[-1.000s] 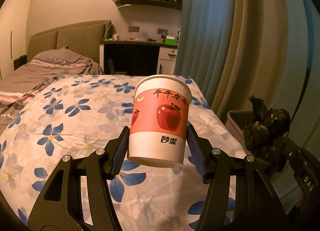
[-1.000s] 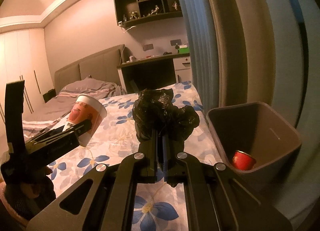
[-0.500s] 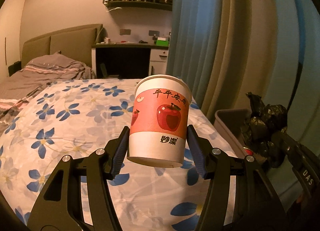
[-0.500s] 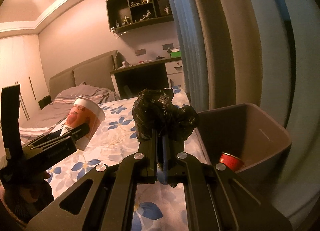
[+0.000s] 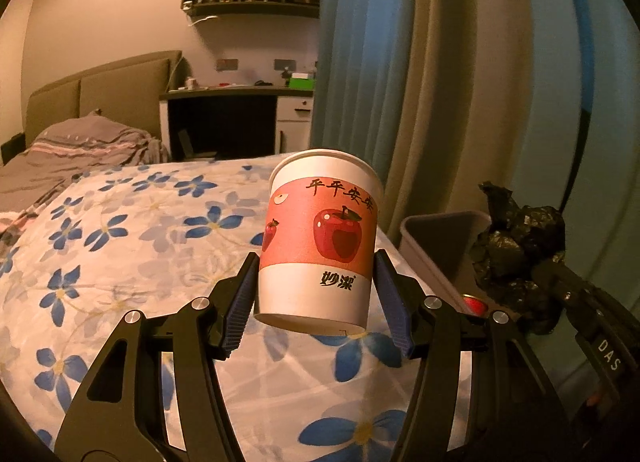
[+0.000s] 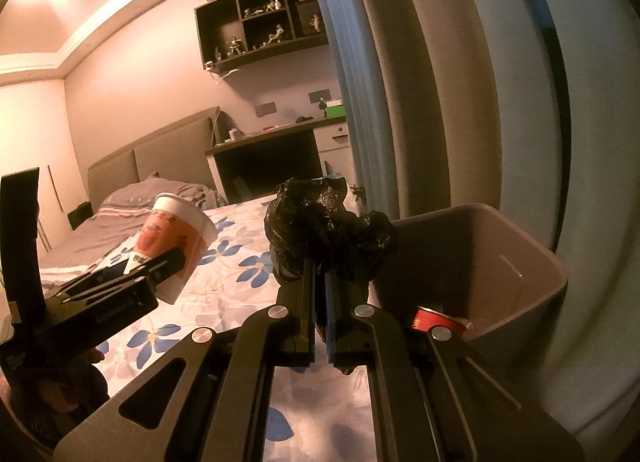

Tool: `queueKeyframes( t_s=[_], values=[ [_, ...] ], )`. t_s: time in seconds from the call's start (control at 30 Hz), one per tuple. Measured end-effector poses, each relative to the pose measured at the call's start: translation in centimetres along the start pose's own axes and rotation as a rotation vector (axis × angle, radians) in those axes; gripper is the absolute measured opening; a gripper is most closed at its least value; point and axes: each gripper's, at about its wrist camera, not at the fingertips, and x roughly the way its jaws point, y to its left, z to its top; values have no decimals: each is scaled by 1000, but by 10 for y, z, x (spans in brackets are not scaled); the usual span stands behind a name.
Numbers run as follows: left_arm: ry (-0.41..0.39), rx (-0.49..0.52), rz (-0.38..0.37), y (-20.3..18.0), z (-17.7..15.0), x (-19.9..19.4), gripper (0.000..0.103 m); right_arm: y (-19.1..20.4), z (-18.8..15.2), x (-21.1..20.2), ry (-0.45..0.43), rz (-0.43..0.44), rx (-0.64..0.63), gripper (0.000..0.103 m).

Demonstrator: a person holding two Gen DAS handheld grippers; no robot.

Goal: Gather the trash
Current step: 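Carry the black bag and white cup in both grippers over the grey bin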

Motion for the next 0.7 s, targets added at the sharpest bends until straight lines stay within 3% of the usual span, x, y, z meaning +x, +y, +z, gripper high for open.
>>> queueKeyframes(
  t_s=[0.7],
  values=[
    [-30,62,-172,-71,21,44,57,-57,14,11,-32,-125,48,5]
  ],
)
